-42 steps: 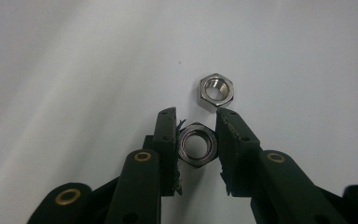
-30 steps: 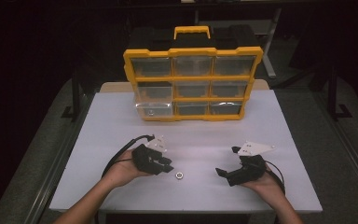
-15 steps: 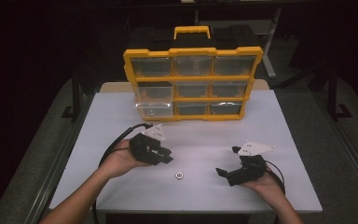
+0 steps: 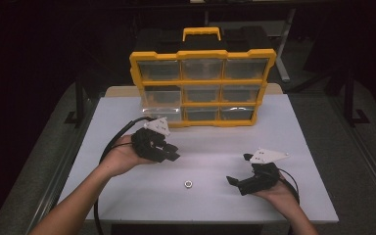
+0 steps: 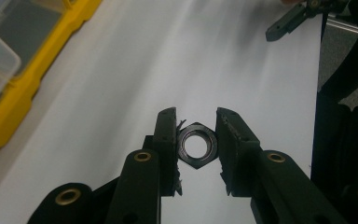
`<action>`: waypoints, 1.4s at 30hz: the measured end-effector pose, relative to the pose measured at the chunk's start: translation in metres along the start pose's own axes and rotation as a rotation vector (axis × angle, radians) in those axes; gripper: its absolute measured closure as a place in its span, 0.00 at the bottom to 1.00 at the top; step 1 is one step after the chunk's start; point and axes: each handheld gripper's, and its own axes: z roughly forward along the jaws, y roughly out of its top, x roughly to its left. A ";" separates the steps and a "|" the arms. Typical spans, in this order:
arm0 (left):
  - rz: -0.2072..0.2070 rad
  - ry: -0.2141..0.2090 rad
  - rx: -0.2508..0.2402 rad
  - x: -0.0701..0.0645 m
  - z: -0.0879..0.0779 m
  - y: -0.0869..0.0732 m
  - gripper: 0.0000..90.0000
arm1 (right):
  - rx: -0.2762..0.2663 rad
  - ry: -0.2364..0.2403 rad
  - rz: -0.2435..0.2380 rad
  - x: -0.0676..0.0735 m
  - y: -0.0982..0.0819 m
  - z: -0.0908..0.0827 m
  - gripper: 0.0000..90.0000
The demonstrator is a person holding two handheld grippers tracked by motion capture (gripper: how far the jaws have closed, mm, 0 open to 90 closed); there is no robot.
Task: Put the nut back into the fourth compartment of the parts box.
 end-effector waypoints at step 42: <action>-0.109 0.136 -0.103 0.068 -0.078 0.056 0.79 | 0.001 0.000 0.000 0.000 0.000 0.000 0.00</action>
